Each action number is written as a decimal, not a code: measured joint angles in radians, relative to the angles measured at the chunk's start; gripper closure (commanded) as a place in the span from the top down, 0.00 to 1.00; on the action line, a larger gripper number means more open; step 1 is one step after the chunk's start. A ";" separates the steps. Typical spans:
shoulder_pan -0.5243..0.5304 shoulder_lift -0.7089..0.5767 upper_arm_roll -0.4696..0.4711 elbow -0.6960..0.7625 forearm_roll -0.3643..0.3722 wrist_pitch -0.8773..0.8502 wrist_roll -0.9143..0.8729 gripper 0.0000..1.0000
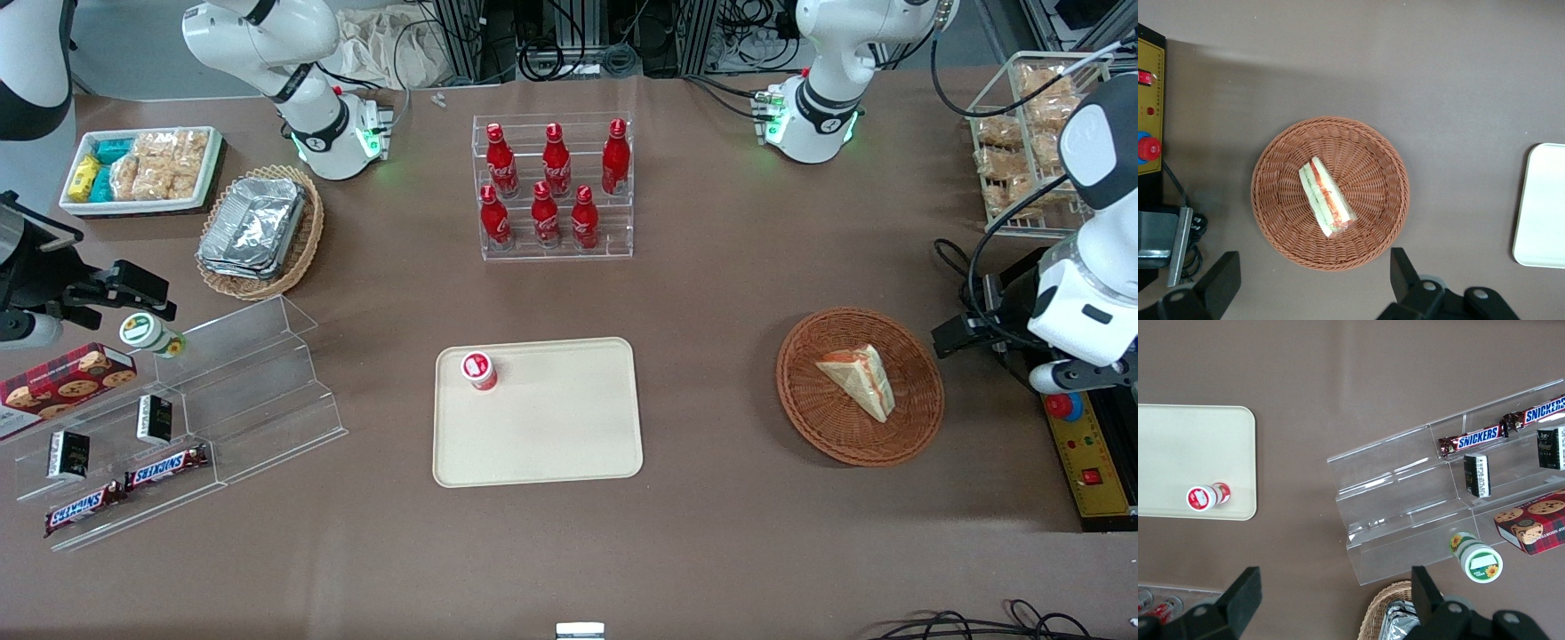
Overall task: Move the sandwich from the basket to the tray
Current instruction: 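Move the left gripper down over the wrapped sandwich in the wicker basket, then close the left gripper on the sandwich's crust edge, then lift the sandwich and carry it with the left gripper to the cream tray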
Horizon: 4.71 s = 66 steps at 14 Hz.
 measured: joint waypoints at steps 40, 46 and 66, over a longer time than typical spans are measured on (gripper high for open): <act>0.007 0.051 0.011 -0.678 -0.011 0.777 -0.515 0.99; 0.008 0.078 0.011 -0.738 -0.013 0.893 -0.515 0.98; 0.004 0.001 0.005 -0.200 -0.011 0.134 -0.302 0.03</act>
